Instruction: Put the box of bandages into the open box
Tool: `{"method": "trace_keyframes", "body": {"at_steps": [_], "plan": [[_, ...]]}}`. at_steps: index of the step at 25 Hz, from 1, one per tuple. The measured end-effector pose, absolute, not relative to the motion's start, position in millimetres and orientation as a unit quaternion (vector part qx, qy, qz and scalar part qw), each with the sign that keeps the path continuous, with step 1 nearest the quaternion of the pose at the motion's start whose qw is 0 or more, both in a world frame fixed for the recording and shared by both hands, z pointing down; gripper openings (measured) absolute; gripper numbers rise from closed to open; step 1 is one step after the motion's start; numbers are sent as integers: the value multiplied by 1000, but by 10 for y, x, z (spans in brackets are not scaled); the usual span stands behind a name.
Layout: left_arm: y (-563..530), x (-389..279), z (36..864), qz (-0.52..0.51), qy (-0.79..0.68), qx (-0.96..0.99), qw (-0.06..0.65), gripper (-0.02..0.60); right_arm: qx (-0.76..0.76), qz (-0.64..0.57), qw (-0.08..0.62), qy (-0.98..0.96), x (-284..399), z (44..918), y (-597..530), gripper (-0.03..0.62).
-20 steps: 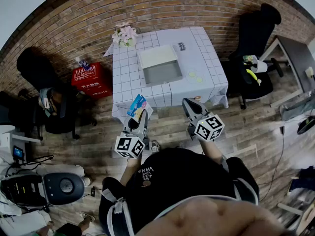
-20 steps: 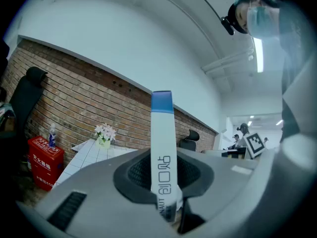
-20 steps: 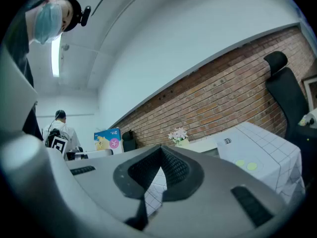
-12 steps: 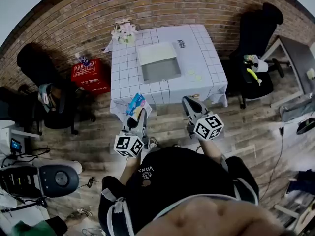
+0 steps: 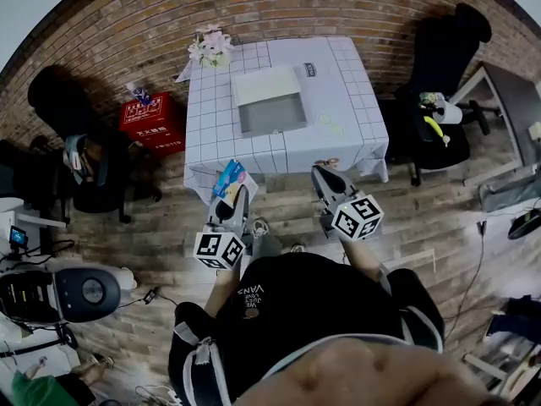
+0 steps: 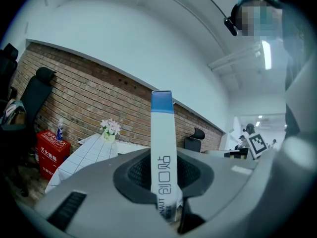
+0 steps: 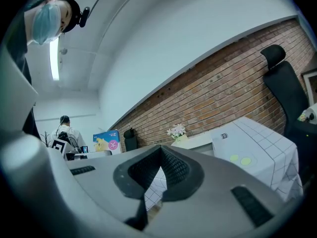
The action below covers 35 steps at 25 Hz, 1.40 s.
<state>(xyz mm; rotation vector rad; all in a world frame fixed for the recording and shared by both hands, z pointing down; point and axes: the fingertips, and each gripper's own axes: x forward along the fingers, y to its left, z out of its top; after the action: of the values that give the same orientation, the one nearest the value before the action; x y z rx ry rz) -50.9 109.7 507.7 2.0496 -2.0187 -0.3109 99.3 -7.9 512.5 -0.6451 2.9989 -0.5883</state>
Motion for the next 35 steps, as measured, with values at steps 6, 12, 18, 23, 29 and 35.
{"method": "trace_keyframes", "body": {"at_steps": [6, 12, 18, 23, 29, 35], "plan": [[843, -599, 5097, -104, -681, 714, 125, 77, -222, -188, 7, 957, 956, 5147, -238, -6], [584, -785, 5105, -99, -666, 728, 129, 77, -242, -191, 4, 951, 809, 5174, -425, -6], [342, -1060, 5147, -95, -656, 736, 135, 77, -256, -193, 2, 947, 556, 5200, -610, -5], [151, -1301, 5183, -93, -647, 743, 142, 77, -269, -193, -1, 944, 345, 5203, -746, -5], [-75, -1567, 5216, -92, -633, 755, 146, 77, -289, -195, 1, 937, 119, 5219, -919, -5], [-246, -1796, 5245, -88, -613, 770, 152, 77, -313, -196, 7, 929, -87, 5227, -1043, -6]]}}
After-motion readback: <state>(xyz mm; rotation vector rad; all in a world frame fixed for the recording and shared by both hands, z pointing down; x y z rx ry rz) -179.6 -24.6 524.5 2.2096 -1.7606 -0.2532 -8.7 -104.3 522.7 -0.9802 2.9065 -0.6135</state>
